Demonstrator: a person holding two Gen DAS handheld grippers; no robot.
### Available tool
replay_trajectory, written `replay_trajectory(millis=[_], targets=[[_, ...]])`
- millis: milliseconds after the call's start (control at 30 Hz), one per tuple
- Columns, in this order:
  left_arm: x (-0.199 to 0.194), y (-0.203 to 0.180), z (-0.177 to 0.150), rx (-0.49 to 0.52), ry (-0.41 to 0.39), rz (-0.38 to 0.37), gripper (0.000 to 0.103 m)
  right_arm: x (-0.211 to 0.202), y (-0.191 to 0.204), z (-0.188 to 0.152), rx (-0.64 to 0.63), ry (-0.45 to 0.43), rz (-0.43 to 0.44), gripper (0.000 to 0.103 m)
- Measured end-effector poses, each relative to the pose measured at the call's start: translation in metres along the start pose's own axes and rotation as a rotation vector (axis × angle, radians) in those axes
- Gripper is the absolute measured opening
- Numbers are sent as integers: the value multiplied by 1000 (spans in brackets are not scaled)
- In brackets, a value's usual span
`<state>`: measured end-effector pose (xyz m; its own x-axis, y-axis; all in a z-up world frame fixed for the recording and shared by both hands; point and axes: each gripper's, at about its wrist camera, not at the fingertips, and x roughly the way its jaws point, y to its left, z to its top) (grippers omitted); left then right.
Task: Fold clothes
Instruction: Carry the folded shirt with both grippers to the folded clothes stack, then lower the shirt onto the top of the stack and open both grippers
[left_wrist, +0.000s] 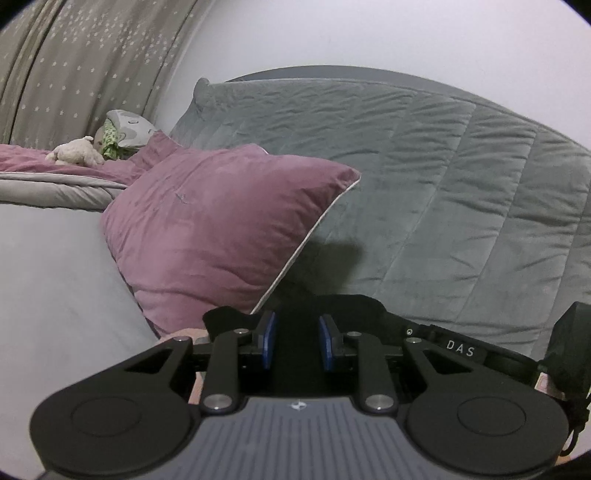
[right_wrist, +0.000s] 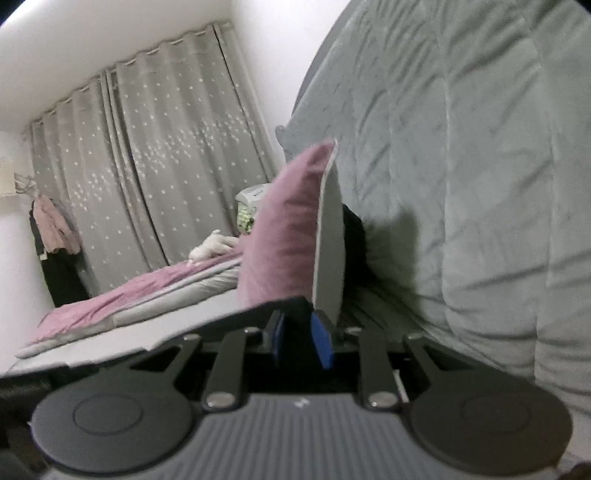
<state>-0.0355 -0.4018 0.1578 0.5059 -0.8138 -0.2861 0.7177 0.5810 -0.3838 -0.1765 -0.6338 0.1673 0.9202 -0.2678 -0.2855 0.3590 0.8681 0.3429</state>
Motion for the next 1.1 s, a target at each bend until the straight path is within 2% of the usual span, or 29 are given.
replay_trajectory(millis=[200,300,500,600,867,1100], targets=[[2,-2,2,11,4,2,23,8,-10,-16,46,-15,-4,19],[-2,-3,9,-3,10,-1,24,4,-8,-8,51,-26,-8,26],[-19,-6,24,-49,20,14,44,-21,-1,10,43,-40,-13,30],[-27,-12,30,-35,44,29,52,-35,6,17,27,-22,-30,38],[-48,-31,31,-3,144,65,67,-67,28,24,4,54,-64,44],[-49,-44,14,48,232,80,67,-84,44,22,-7,123,-78,46]])
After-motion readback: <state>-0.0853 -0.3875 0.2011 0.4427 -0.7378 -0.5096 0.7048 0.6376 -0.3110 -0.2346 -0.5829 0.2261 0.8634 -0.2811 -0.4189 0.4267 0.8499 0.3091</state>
